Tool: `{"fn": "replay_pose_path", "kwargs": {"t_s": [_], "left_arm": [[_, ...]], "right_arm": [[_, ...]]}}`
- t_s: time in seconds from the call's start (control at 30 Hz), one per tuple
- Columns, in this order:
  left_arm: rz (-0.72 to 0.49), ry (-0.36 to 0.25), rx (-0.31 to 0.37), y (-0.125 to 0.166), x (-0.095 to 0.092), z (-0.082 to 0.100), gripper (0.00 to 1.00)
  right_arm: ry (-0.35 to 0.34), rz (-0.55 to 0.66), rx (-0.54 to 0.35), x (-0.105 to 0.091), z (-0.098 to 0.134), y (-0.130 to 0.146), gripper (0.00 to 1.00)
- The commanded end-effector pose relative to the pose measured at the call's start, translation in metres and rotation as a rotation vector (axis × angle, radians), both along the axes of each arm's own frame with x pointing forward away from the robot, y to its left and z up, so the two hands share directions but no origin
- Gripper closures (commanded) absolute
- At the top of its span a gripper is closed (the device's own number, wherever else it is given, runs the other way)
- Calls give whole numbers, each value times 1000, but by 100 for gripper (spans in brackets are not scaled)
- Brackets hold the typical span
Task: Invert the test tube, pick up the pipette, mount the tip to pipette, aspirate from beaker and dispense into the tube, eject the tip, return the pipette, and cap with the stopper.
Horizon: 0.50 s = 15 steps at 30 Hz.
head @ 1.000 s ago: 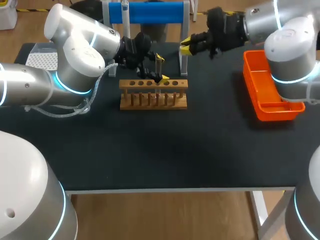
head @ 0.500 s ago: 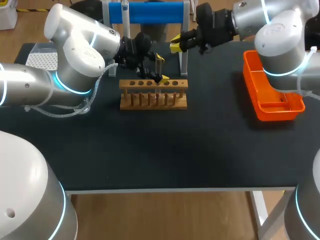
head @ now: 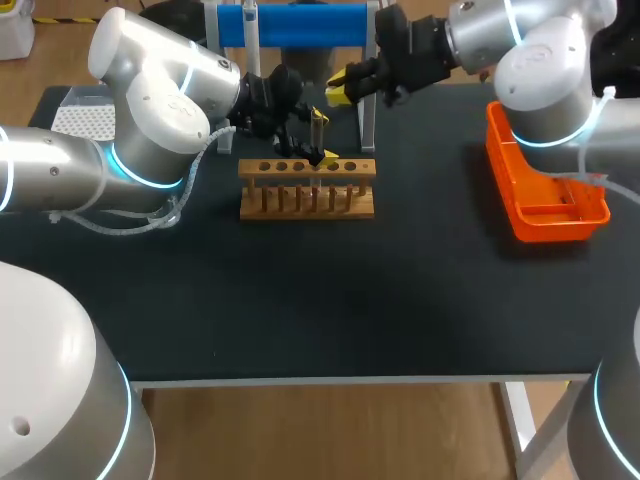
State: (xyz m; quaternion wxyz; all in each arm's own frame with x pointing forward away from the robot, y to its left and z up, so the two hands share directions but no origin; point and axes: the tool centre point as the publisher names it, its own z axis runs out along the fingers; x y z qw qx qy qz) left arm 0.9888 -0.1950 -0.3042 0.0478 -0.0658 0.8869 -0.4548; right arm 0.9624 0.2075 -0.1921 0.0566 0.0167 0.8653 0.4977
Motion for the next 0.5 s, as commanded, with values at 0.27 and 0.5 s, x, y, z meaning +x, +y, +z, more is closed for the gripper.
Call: {"fn": "replay_pose_path", "kwargs": {"t_s": [0.27, 0.5], "left_arm": [[-2, 2, 2, 0, 1, 0, 0], [-2, 2, 2, 0, 1, 0, 0]], "right_arm": [[4, 18, -2, 6, -3, 8, 100], [6, 24, -5, 8, -7, 11, 100]]}}
